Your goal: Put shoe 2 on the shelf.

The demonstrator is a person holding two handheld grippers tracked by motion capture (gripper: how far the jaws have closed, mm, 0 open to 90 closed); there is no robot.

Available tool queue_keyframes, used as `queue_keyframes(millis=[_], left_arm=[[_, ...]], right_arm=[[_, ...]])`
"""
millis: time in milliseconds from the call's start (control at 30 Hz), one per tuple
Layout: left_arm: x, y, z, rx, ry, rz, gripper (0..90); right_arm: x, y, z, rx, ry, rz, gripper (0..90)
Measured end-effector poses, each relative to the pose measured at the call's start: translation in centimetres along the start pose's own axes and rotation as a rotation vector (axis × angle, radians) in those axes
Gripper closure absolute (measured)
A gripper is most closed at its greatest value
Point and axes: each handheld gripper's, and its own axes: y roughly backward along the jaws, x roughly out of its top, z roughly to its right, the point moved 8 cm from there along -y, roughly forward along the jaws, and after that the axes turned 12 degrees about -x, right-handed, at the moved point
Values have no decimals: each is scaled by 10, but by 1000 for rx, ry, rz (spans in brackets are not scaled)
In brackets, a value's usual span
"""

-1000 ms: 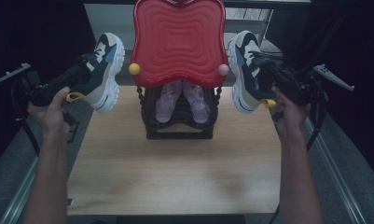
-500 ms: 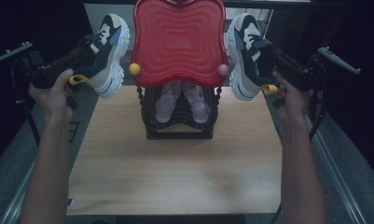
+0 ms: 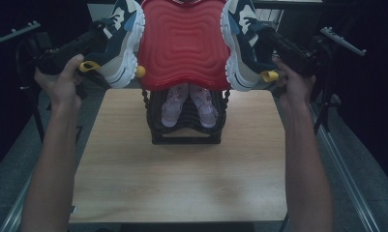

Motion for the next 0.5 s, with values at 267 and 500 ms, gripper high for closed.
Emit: queue_keyframes(millis=[267, 500], left_arm=[[6, -23, 10, -13, -4, -5, 762], [8, -40, 16, -16, -8, -11, 762]], right_arm=[[7, -24, -15, 6, -2, -20, 711], [5, -43, -27, 7, 11, -33, 711]])
